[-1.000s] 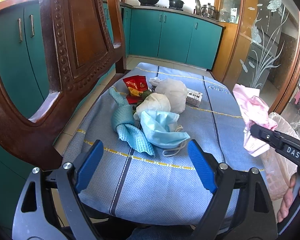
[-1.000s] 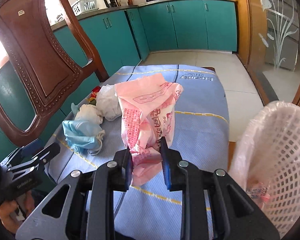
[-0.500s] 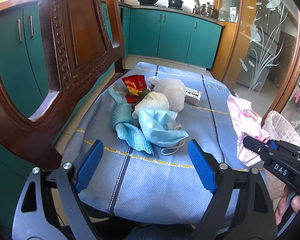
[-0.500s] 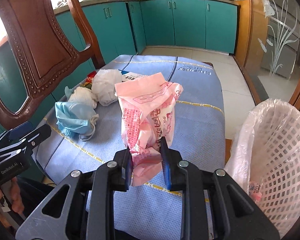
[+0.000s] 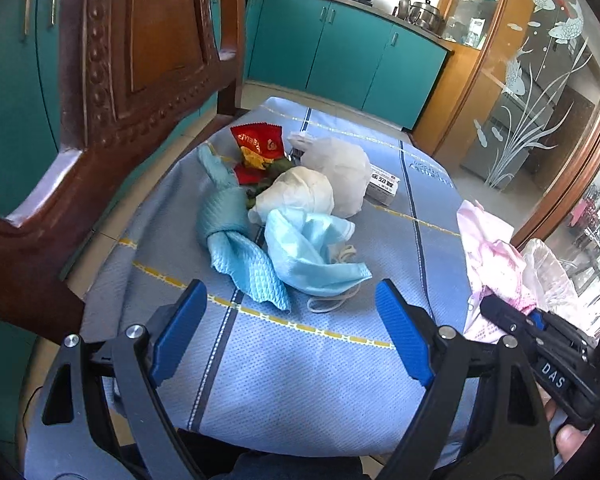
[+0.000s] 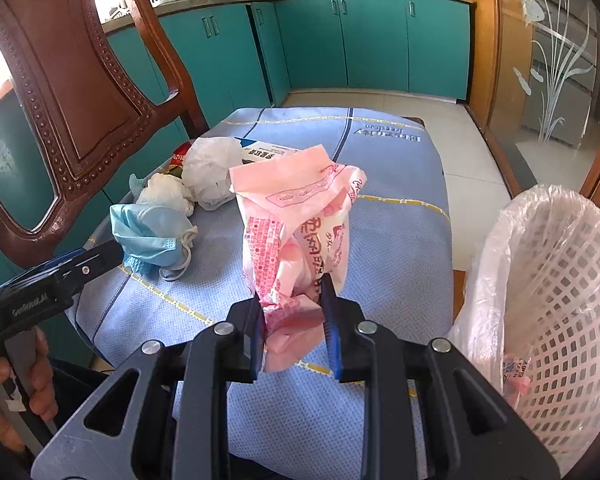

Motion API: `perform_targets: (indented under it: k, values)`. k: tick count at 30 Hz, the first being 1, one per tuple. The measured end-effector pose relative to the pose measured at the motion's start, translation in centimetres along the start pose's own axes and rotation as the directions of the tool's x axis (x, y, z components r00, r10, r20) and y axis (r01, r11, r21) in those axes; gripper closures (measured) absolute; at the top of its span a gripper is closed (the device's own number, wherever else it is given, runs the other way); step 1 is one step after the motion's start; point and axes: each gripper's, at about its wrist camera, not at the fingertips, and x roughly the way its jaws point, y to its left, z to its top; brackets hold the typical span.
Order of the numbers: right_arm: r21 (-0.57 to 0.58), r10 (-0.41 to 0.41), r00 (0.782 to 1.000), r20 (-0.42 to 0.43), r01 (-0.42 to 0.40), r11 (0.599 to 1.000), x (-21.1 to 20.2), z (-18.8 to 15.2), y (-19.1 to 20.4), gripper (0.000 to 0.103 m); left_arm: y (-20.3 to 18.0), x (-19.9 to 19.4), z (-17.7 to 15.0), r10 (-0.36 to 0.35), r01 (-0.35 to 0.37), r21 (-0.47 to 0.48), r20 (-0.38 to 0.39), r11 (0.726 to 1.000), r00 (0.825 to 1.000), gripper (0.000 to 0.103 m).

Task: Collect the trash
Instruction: 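Lift the pink bag with the right tool while the left tool reaches the blue mask, then grasp the blue face mask with the left tool while the right tool holds the pink bag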

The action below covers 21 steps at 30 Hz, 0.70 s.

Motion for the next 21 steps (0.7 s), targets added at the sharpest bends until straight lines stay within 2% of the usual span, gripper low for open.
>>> perform_targets:
  k: [5, 8, 9, 10, 11, 12, 13, 16, 21]
  values:
    - [0.0, 0.006, 1.0, -0.008, -0.006, 1.0, 0.5, -0.1, 0.2, 0.077, -0.9, 1.7, 0.9, 0.014, -0.014, 0.01, -0.025, 1.0, 1.0, 0.015]
    - [-0.015, 0.001, 1.0, -0.011, -0.001, 1.0, 0.8, -0.3, 0.4, 0.077, -1.7, 3.0, 1.3, 0.066, -0.065, 0.042, -0.025, 0.997, 0.998, 0.016]
    - [-0.015, 0.003, 1.0, -0.013, -0.003, 1.0, 0.9, -0.3, 0.4, 0.077, -1.7, 3.2, 1.3, 0.075, -0.074, 0.045, -0.026, 0.996, 0.997, 0.022]
    - [-0.015, 0.009, 1.0, -0.018, -0.009, 1.0, 1.1, -0.4, 0.4, 0.077, -1.7, 3.4, 1.3, 0.079, -0.078, 0.046, -0.029, 0.996, 0.996, 0.038]
    - [-0.017, 0.01, 1.0, -0.021, -0.01, 1.0, 1.2, -0.4, 0.5, 0.077, -1.7, 3.4, 1.2, 0.081, -0.079, 0.045, -0.033, 0.996, 0.996, 0.048]
    - [-0.019, 0.01, 1.0, -0.022, -0.011, 1.0, 1.2, -0.5, 0.5, 0.077, -1.6, 3.5, 1.1, 0.086, -0.084, 0.046, -0.035, 0.995, 0.996, 0.064]
    - [-0.023, 0.01, 1.0, -0.022, -0.01, 1.0, 1.2, -0.6, 0.5, 0.077, -1.6, 3.4, 1.0, 0.094, -0.092, 0.053, -0.034, 0.994, 0.995, 0.072]
    - [-0.022, 0.009, 1.0, -0.022, -0.01, 1.0, 1.2, -0.5, 0.5, 0.077, -1.4, 2.8, 0.8, 0.092, -0.091, 0.057, -0.018, 0.994, 0.996, 0.087]
    - [-0.021, 0.005, 1.0, -0.017, -0.006, 1.0, 0.9, -0.5, 0.5, 0.077, -1.8, 0.4, 0.8, 0.093, -0.098, 0.073, 0.068, 0.992, 0.993, 0.092]
